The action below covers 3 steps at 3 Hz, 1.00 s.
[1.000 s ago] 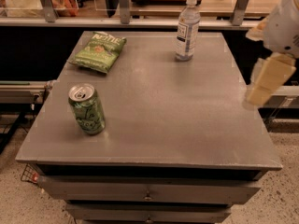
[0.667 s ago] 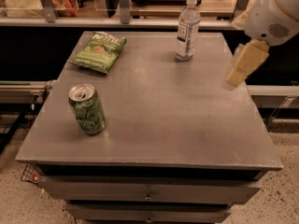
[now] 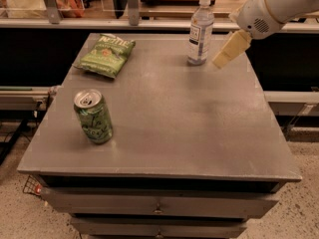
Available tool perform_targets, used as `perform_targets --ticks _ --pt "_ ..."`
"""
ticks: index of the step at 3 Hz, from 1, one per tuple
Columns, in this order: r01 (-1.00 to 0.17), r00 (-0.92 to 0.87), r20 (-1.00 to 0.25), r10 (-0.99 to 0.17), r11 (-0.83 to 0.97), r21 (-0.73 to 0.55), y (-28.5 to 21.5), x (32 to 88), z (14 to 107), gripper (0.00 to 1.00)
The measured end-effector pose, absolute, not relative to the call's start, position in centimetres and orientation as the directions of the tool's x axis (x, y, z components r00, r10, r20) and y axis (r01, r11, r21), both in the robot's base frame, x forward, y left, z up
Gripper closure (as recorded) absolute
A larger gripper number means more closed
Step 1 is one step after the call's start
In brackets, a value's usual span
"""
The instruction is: Knock blue plastic bottle over
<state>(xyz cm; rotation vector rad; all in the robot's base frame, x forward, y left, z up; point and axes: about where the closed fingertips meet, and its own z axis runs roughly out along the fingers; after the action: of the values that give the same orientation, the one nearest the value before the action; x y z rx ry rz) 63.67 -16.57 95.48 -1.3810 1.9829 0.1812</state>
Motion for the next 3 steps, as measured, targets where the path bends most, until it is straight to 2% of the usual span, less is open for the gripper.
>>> perform_targets --ticks 2,3 --pt "-0.830 -0.190 -0.787 -0.587 0.524 -0.190 -13.6 71.2 94.1 0.00" --pt "-0.854 -0.177 -0.831 -0.527 0.501 -0.136 -11.2 73.4 94.0 0.00"
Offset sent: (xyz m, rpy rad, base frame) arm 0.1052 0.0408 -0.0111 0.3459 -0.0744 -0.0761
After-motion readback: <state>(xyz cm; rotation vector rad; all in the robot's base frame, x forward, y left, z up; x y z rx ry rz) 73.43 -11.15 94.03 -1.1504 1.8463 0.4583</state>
